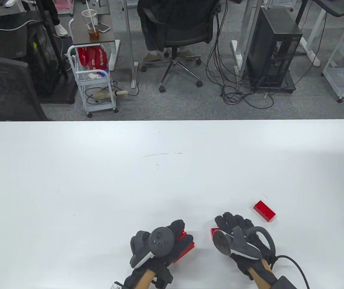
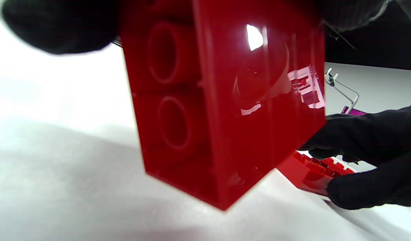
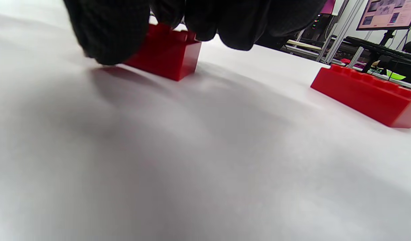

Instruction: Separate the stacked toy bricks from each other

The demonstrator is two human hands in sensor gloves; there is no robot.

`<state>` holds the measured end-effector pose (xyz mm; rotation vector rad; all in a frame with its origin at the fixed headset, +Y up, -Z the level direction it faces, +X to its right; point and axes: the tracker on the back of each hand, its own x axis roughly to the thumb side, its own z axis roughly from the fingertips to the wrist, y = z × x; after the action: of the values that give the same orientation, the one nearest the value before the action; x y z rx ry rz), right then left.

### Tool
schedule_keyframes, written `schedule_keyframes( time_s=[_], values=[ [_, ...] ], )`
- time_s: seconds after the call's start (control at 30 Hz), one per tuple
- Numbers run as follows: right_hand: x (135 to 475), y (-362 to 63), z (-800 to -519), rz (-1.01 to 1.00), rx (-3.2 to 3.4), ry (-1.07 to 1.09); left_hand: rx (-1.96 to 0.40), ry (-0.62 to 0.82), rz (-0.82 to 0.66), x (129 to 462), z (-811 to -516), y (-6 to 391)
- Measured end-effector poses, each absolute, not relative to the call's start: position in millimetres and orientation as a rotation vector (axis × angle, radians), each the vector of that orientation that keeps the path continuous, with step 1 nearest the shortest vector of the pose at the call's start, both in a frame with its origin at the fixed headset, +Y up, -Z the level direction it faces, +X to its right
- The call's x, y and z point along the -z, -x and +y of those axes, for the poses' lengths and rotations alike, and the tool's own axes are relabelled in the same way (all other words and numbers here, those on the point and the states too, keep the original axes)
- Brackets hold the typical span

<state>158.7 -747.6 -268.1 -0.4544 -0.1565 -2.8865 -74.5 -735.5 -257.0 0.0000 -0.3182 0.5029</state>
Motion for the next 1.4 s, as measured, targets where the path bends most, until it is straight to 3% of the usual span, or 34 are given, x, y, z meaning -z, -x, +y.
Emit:
schedule_keyframes(
  time_s=[0.3, 0.47, 0.6, 0.97, 1.23, 1.4],
  values=[
    [258, -162, -732, 0.279, 3.048, 0.520, -0.548, -0.019, -0.339, 256, -735, 73],
    [253, -163, -727, 0.398, 3.300, 0.623, -0.585, -0.021, -0.359, 256, -735, 73],
    [252, -164, -728, 0.343, 3.472, 0.726, -0.596, -0.021, -0.381, 255, -735, 71],
    [253, -152, -739, -0.074, 3.509, 0.988, -0.629, -0.061, -0.483, 247, -731, 63],
    [251, -148, -742, -0.141, 3.551, 1.056, -0.583, -0.082, -0.512, 245, -732, 60],
    [248, -143, -743, -0.045, 3.587, 1.044, -0.531, -0.104, -0.506, 242, -730, 58]
  ],
)
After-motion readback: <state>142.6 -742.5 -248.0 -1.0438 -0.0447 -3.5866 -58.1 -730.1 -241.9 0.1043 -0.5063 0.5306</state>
